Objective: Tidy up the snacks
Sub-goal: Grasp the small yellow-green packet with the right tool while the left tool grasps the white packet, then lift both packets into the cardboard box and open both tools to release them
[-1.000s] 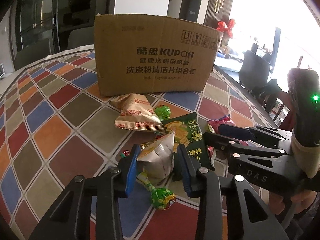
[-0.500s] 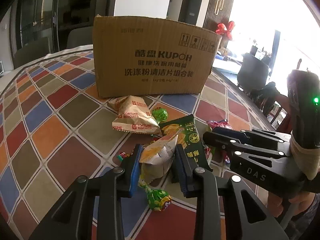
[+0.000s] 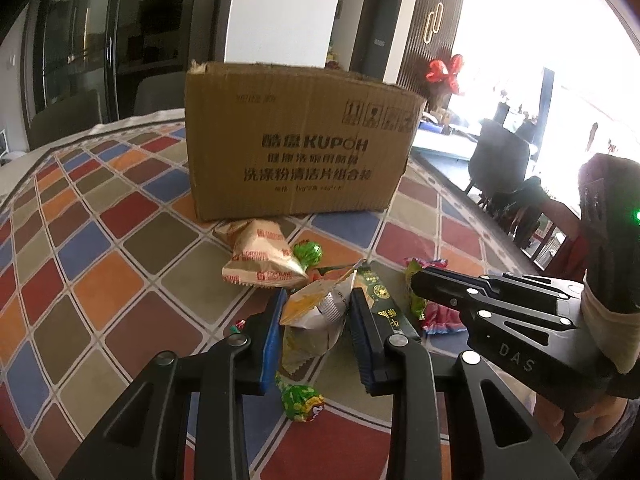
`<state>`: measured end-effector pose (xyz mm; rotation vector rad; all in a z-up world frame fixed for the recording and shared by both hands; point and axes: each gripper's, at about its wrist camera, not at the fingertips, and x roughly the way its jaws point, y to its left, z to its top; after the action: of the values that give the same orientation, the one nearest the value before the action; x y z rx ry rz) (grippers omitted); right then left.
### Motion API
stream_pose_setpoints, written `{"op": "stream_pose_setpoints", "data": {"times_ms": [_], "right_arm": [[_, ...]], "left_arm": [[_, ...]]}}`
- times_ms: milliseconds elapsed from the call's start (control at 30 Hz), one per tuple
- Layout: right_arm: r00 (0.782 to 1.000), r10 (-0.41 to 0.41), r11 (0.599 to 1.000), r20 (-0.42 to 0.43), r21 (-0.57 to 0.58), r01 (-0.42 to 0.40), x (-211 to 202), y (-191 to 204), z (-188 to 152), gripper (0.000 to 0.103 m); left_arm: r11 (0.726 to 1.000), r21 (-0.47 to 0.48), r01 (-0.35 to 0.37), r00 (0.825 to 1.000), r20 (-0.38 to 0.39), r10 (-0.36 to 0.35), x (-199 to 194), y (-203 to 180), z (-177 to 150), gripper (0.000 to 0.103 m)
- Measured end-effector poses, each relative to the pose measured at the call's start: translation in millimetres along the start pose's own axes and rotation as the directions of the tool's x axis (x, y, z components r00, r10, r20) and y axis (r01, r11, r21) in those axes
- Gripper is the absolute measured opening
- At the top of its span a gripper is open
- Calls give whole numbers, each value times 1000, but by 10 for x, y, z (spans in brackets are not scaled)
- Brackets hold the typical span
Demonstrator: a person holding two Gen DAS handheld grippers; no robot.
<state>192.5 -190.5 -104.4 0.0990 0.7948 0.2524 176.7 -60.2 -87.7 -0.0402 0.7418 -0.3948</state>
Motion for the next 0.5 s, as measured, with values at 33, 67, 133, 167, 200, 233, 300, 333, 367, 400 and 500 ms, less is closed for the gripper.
{"op": "stream_pose_setpoints", "data": {"times_ms": [33, 67, 133, 167, 200, 233, 300, 333, 367, 400, 500], "right_arm": [[1000, -1, 1000, 10, -5, 1, -40, 18, 14, 6], [1000, -1, 1000, 18, -7, 1, -68, 21, 22, 6], [999, 0, 1000, 34, -13, 0, -130, 39, 48, 6], [999, 1, 1000, 44, -13, -1, -161, 45, 65, 6], [999, 4, 1000, 51, -12, -4, -188, 52, 80, 6], [998, 7, 1000, 60, -13, -6, -217, 61, 97, 6], [997, 17, 1000, 77, -11, -16, -268, 81, 135, 6], [996, 19, 1000, 84, -11, -18, -281, 85, 150, 6], [996, 20, 1000, 92, -12, -19, -297, 97, 162, 6], [995, 22, 1000, 98, -15, -20, -311, 109, 179, 6], [992, 28, 999, 120, -19, -26, -363, 144, 236, 6]], "left_arm": [[1000, 2, 3, 1000, 11, -3, -34, -12, 21, 31], [1000, 5, 2, 1000, 21, -2, -68, -23, 38, 31], [1000, 12, -3, 999, 42, 2, -134, -40, 76, 31], [1000, 13, -3, 999, 49, 3, -159, -46, 88, 31], [1000, 17, -5, 998, 57, 4, -187, -54, 106, 31], [1000, 19, -9, 998, 63, 8, -209, -62, 124, 31], [1000, 17, -13, 997, 70, 12, -226, -63, 160, 31], [1000, 14, -11, 997, 72, 10, -233, -58, 180, 31], [1000, 10, -9, 997, 75, 8, -241, -51, 202, 31], [1000, 7, -7, 997, 79, 7, -248, -43, 225, 31], [1000, 5, -11, 996, 92, 10, -256, -24, 306, 31]]}}
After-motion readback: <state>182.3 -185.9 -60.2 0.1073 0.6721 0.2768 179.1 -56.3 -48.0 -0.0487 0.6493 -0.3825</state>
